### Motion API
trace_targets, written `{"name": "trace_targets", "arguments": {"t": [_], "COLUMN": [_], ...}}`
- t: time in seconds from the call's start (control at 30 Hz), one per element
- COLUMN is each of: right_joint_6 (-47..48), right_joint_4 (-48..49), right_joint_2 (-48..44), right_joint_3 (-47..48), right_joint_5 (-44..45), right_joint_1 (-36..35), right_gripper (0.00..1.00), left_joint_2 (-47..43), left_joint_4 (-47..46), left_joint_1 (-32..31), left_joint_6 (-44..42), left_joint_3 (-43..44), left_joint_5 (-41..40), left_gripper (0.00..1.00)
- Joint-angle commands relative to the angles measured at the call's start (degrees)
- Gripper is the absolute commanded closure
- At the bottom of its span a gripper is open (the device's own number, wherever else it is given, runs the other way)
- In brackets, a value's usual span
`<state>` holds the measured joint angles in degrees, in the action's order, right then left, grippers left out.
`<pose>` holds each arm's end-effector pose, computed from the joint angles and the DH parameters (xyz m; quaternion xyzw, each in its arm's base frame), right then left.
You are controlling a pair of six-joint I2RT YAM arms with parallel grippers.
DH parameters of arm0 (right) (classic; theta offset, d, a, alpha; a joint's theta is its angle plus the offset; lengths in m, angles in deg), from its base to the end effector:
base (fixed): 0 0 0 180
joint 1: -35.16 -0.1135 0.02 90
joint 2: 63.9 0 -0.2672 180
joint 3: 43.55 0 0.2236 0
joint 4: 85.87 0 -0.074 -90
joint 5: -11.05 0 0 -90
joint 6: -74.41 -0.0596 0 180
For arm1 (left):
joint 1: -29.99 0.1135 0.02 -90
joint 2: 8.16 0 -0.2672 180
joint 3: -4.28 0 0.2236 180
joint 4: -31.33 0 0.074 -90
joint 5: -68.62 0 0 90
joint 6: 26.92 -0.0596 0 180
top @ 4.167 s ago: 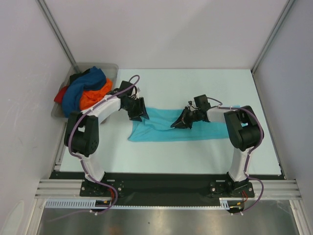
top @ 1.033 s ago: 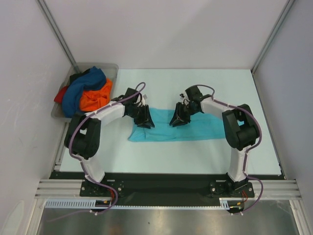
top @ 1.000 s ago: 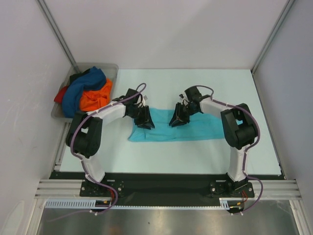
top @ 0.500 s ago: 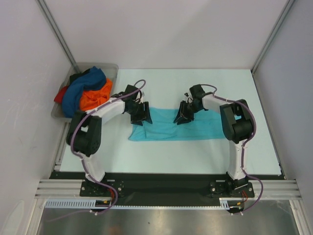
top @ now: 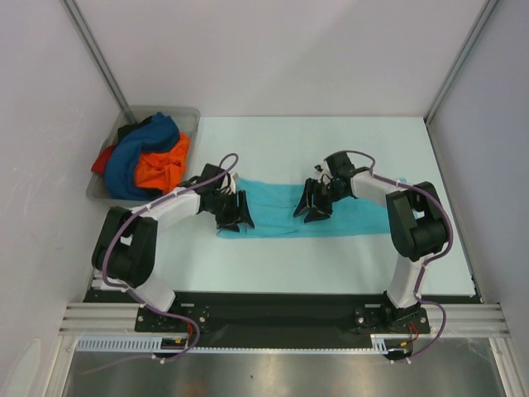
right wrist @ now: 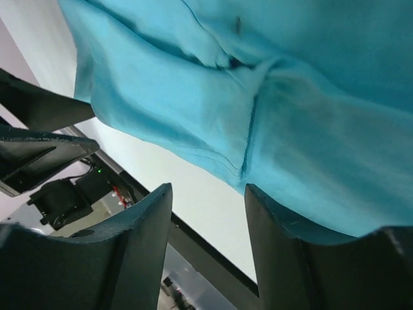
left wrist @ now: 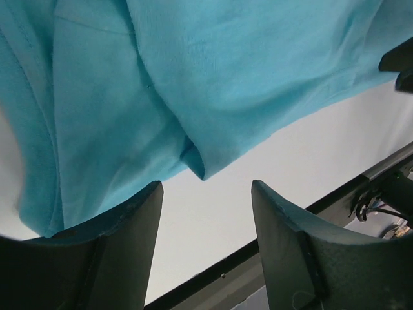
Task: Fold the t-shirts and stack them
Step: Fold the tshirt
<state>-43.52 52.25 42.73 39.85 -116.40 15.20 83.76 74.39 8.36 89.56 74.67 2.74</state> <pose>0.3194 0.1546 0.1713 -0.0047 0.9274 0.3693 0.0593 0.2625 -0.1303 0.1825 0.0055 0.9551 -0.2738 0.1133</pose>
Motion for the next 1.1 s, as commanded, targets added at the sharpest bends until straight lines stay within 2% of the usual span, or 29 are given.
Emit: {"name": "trace_targets", "arguments": {"t": [0.0, 0.2, 0.3, 0.4, 0.53, 0.67, 0.73, 0.87, 0.9, 0.97, 1.07], "right_joint_6": [-3.5, -4.0, -3.6, -2.5, -0.8, -0.5, -0.4, -1.0, -1.5, -1.8, -1.8], "right_joint_4": [5.9, 6.9, 6.2, 5.0, 3.7, 3.4, 3.5, 4.5, 4.9, 5.2, 4.8], "right_joint_2": [-0.3, 2.8, 3.8, 4.5, 4.3, 4.4, 4.6, 4.8, 5.0, 5.1, 4.9], "right_joint_3": [-2.5, -1.9, -1.7, -1.5, -1.5, -1.7, -1.7, -2.2, -2.2, -2.1, -1.7], "right_joint_5": [-4.1, -3.4, -3.2, -2.5, -1.3, -0.8, -1.0, -1.8, -2.1, -2.1, -0.9], "right_joint_1": [-0.7, -1.7, -1.7, -1.7, -1.7, -1.7, -1.7, -1.7, -1.7, -1.7, -1.7], "right_gripper": [0.47, 0.50, 0.51, 0.53, 0.53, 0.55, 0.56, 0.59, 0.60, 0.62, 0.75], "left_joint_2": [0.9, 3.9, 5.5, 6.5, 6.3, 3.5, 3.2, 4.7, 5.9, 6.7, 7.0], "left_joint_4": [-3.8, -6.5, -6.5, -5.3, -2.8, -2.8, -2.0, 0.5, 2.0, 3.6, 6.4], "left_joint_1": [-0.3, -0.3, -0.3, -0.3, -0.2, -0.1, -0.1, 0.1, 0.0, 0.0, 0.4], "left_joint_6": [0.7, 1.6, 2.3, 2.3, 2.6, 4.0, 4.6, 4.2, 3.5, 2.8, 0.5], "left_joint_3": [0.5, 0.9, 1.8, 2.3, 2.7, 3.2, 4.1, 6.1, 6.2, 6.6, 6.6], "left_joint_5": [2.1, 3.5, 4.7, 5.9, 7.1, 8.5, 8.1, 6.6, 6.4, 3.8, 0.1], "left_gripper": [0.37, 0.35, 0.40, 0.48, 0.67, 0.73, 0.80, 0.77, 0.71, 0.68, 0.62]}}
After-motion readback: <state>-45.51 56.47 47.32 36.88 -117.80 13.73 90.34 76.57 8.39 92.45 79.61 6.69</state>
